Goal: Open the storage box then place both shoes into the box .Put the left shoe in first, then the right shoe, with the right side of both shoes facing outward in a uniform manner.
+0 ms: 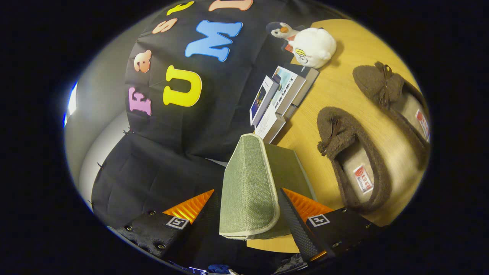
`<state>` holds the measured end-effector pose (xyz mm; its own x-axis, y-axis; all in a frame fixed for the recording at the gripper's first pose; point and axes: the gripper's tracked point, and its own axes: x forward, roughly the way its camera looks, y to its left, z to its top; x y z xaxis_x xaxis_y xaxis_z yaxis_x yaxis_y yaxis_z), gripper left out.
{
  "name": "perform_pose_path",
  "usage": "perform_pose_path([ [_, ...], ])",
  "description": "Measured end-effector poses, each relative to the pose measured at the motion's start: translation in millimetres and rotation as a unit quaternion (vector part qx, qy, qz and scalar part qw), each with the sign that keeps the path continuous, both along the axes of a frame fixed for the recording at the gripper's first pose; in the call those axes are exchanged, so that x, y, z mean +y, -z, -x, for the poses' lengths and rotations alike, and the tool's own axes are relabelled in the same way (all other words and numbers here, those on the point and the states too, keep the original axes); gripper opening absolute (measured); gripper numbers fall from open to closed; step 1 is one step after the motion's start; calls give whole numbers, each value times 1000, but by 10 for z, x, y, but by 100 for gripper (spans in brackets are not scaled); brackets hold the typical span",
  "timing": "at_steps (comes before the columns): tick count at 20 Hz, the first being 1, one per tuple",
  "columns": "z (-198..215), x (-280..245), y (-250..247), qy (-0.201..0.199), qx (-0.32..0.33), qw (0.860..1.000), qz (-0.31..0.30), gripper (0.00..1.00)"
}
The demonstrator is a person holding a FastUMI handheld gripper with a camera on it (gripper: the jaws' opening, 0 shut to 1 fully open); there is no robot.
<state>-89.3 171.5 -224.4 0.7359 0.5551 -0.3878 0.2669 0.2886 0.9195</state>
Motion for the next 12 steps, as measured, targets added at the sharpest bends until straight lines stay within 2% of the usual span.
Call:
perform_pose_path([
  [3, 5, 18, 111, 16, 20, 999, -23, 97],
  [12, 10, 255, 329, 18, 62, 992, -106, 95],
])
